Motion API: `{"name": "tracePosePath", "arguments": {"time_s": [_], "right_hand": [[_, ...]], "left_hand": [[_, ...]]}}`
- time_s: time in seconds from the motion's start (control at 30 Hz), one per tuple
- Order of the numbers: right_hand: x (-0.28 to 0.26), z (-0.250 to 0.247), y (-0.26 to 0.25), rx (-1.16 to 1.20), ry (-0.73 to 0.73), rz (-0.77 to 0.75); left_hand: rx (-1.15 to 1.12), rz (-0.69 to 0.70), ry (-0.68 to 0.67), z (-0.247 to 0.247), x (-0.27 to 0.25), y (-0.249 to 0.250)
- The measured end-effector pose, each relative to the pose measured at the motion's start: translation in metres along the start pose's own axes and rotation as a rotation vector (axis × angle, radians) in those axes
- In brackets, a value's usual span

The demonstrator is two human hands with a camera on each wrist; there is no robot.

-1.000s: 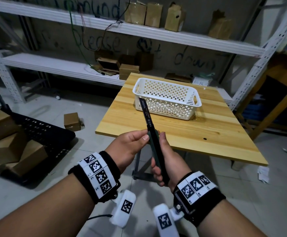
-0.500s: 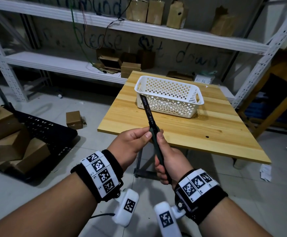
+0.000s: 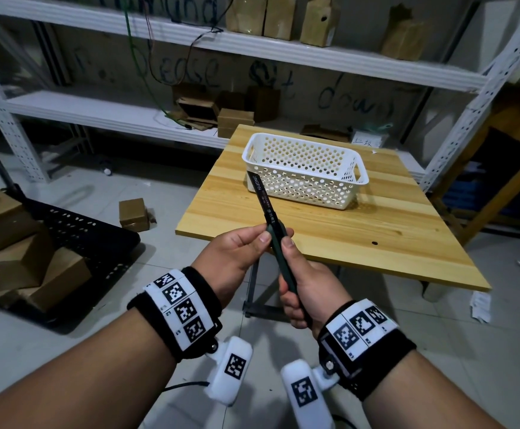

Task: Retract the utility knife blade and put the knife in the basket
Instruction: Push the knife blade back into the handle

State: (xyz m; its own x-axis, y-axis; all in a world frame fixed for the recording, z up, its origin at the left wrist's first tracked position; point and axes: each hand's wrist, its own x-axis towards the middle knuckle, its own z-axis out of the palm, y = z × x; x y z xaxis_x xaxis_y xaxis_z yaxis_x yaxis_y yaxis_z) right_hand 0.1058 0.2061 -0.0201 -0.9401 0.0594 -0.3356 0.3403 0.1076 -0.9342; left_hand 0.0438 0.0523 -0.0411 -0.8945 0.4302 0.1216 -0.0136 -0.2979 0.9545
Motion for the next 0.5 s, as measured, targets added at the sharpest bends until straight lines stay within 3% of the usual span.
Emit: {"name": "tracePosePath", "arguments": {"time_s": [0.5], "right_hand": [[-0.0021, -0.0010, -0.0011, 0.052, -0.033, -0.010]], "left_hand": [[-0.022, 0.006, -0.003, -0.0038, 0.0014, -0.0030]]}}
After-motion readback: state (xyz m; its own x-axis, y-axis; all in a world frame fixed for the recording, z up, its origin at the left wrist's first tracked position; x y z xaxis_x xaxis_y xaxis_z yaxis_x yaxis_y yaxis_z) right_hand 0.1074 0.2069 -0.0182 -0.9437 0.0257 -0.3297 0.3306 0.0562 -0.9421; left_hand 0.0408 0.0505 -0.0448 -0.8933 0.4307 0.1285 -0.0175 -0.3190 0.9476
